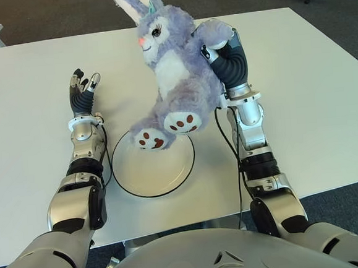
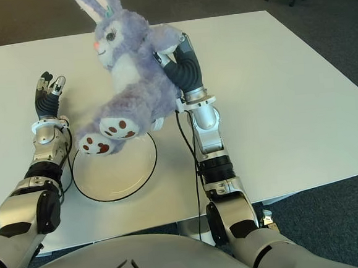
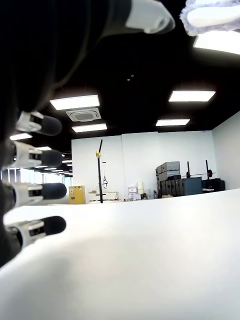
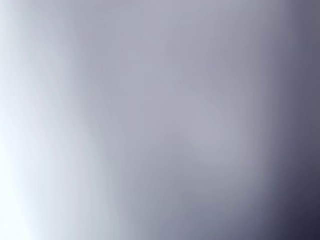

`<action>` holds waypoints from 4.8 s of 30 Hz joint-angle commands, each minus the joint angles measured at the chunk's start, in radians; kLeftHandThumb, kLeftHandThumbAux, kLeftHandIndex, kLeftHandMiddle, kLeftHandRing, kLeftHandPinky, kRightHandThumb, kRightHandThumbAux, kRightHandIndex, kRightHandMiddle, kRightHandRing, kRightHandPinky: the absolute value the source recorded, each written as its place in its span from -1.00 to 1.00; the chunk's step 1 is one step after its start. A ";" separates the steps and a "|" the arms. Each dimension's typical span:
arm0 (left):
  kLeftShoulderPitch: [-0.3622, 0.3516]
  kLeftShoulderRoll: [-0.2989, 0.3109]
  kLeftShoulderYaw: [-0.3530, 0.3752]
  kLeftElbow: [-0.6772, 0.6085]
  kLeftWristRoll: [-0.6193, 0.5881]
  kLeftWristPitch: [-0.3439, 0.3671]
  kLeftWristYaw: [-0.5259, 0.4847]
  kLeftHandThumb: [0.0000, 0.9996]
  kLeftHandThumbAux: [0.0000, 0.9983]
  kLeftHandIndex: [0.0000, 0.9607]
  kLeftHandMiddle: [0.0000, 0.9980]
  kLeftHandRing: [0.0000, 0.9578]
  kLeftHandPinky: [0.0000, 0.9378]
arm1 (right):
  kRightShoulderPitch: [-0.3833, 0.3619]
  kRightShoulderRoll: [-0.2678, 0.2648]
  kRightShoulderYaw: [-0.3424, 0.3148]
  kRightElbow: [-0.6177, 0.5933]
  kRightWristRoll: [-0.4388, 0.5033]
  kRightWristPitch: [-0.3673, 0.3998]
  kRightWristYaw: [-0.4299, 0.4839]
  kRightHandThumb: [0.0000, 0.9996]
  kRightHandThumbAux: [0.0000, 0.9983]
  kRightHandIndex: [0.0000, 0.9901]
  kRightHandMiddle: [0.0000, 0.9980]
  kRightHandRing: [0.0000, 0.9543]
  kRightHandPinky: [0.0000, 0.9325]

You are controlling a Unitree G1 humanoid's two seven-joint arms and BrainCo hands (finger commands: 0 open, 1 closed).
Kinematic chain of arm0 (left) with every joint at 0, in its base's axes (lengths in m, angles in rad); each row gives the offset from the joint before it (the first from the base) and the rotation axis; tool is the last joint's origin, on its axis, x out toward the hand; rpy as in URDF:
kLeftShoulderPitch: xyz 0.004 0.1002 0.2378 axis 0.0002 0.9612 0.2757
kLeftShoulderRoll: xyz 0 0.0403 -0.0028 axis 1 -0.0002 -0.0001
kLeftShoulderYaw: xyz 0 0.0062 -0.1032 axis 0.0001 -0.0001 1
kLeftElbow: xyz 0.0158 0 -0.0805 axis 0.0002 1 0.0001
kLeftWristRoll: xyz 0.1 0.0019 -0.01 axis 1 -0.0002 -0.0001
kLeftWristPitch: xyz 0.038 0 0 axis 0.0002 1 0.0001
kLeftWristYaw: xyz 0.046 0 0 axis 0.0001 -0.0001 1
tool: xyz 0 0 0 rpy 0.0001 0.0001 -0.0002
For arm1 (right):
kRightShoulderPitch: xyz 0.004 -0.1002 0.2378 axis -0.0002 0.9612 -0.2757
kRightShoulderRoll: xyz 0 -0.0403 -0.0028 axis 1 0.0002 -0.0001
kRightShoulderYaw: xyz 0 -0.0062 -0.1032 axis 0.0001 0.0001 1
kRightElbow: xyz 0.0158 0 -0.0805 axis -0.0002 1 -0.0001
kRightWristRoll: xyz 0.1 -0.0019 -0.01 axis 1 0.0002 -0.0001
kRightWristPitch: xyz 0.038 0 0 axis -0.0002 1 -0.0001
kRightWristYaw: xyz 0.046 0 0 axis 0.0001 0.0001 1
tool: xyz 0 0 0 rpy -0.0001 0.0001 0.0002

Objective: Put the doll into the plate.

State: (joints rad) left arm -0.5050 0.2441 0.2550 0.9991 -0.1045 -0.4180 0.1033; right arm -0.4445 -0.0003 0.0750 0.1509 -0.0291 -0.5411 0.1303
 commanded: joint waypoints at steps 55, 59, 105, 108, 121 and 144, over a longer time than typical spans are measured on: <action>0.152 -0.119 -0.014 0.058 -0.011 0.017 -0.011 -0.97 -0.03 -1.00 -0.91 -0.78 -0.63 | 0.047 0.004 0.115 -0.127 0.005 0.197 0.091 0.69 0.34 -0.20 0.13 0.40 0.48; 0.156 -0.124 -0.020 0.053 -0.006 0.023 -0.004 -0.99 -0.03 -1.00 -0.91 -0.80 -0.67 | 0.050 0.000 0.119 -0.133 0.029 0.210 0.120 0.69 0.35 -0.21 0.12 0.40 0.50; 0.143 -0.123 -0.010 0.108 -0.014 0.007 -0.026 -1.00 0.02 -1.00 -0.92 -0.79 -0.63 | 0.077 -0.007 0.173 -0.116 -0.018 0.241 0.165 0.68 0.36 -0.24 0.10 0.39 0.45; 0.146 -0.125 -0.009 0.107 -0.014 -0.003 -0.029 -1.00 0.03 -1.00 -0.91 -0.78 -0.62 | 0.078 -0.006 0.177 -0.107 -0.012 0.241 0.171 0.68 0.36 -0.24 0.09 0.38 0.43; 0.166 -0.132 -0.020 0.077 -0.014 -0.038 -0.033 -1.00 0.01 -1.00 -0.93 -0.85 -0.73 | 0.084 -0.008 0.186 -0.079 -0.030 0.210 0.160 0.68 0.36 -0.24 0.10 0.37 0.40; 0.290 -0.146 -0.091 -0.134 0.025 -0.099 -0.036 -1.00 -0.06 -1.00 -0.92 -0.85 -0.73 | 0.126 -0.017 0.209 -0.056 -0.082 0.203 0.148 0.69 0.36 -0.23 0.13 0.39 0.36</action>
State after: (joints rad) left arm -0.4231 0.2050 0.2154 0.8004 -0.1240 -0.5156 0.0761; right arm -0.3477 -0.0141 0.2732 0.0747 -0.0847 -0.3156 0.2959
